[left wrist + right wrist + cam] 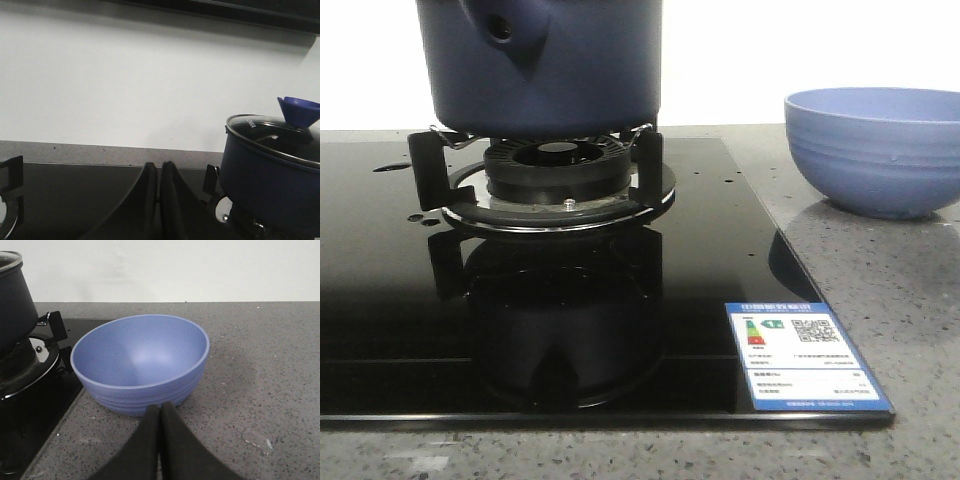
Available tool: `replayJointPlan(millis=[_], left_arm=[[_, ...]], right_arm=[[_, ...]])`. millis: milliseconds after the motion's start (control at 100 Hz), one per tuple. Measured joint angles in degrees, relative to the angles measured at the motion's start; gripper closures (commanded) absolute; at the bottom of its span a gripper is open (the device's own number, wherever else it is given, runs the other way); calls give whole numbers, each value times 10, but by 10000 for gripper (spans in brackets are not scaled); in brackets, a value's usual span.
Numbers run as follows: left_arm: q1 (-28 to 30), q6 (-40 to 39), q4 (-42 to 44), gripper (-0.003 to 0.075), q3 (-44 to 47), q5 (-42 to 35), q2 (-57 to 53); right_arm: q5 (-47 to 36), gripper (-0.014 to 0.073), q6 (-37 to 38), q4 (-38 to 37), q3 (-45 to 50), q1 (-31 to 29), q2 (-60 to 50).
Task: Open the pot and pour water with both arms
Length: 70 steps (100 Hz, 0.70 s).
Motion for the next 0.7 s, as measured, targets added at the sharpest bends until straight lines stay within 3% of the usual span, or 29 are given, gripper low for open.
replayJointPlan(millis=[250, 360, 560, 700], left_arm=[[0, 0, 0, 741, 0, -1, 0], [4, -6, 45, 741, 5, -1, 0], [58, -169, 227, 741, 42, 30, -27], [103, -232, 280, 741, 91, 41, -91]], right_arm=[[0, 646, 0, 1, 0, 0, 0], [0, 646, -1, 1, 0, 0, -1], [-1, 646, -1, 1, 0, 0, -1], [-1, 646, -1, 1, 0, 0, -3]])
